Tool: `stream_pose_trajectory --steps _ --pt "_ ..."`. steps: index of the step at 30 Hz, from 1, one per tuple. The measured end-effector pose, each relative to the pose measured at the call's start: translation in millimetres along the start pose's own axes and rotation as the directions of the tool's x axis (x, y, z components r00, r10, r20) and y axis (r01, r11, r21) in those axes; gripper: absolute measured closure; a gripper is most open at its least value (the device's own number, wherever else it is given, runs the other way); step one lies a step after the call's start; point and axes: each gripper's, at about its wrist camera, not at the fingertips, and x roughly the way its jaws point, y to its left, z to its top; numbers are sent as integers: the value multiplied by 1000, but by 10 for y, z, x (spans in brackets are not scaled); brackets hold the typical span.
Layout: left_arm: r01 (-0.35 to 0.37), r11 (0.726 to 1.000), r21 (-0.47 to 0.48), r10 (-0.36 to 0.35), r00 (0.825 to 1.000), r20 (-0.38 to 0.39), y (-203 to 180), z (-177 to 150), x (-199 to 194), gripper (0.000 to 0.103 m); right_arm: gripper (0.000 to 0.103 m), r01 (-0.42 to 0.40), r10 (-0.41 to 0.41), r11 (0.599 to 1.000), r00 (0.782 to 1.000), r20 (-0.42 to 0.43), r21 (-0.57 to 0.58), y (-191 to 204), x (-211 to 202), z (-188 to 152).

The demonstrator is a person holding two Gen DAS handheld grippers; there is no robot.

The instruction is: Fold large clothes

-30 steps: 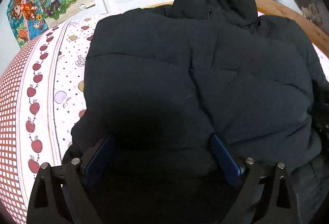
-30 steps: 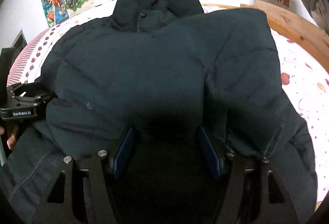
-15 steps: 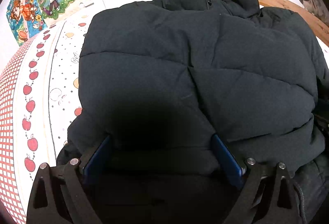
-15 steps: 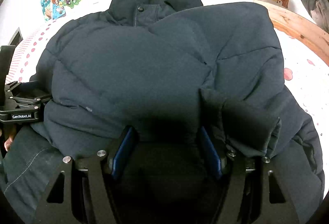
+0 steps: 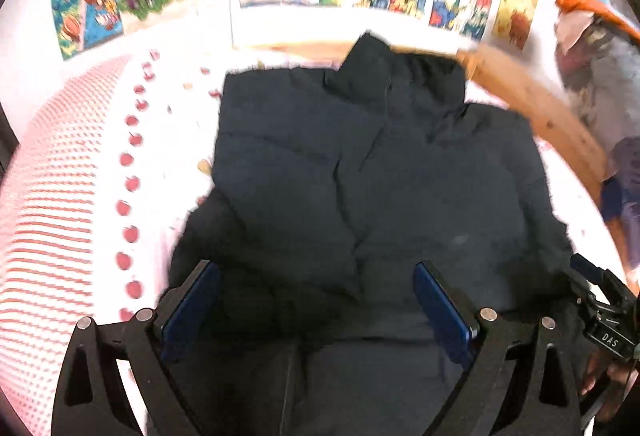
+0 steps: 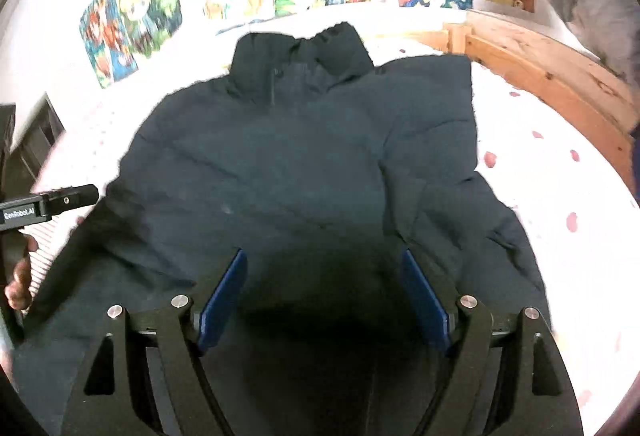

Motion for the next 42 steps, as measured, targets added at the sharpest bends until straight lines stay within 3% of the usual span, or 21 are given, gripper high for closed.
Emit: stream_pose_trajectory --steps 5,13,17,20,24,29,34,39,42 --pt "-5 999 31 3 997 71 -77 88 -798 5 20 -29 30 999 998 54 -22 100 -639 122" --pt "64 996 -66 -54 988 144 -93 248 -2043 5 19 -86 90 996 988 127 -39 307 -1533 465" --pt "74 992 -100 -57 985 160 -99 275 -2377 5 18 -116 119 993 979 164 -31 366 -1991 573" --pt "82 992 -97 -65 984 167 -120 252 -2508 5 15 -86 95 995 980 176 -57 415 -2186 592" --pt "61 995 -76 -47 984 170 -174 234 -2551 5 15 -29 46 995 983 176 -98 460 -2319 666" --pt "16 996 -92 1 984 180 -164 221 -2596 5 15 -16 27 998 987 160 -68 506 -2356 908" --pt "-7 996 -92 25 980 199 -175 529 -2425 5 15 28 -22 999 988 154 -39 577 -2127 1236" --pt "-40 999 -25 45 954 296 -182 928 -1866 5 15 150 -141 988 975 172 -37 745 -1512 1726" --pt "-15 999 44 2 959 284 -138 1264 -1208 5 15 184 -168 980 967 192 -70 807 -1035 2066"
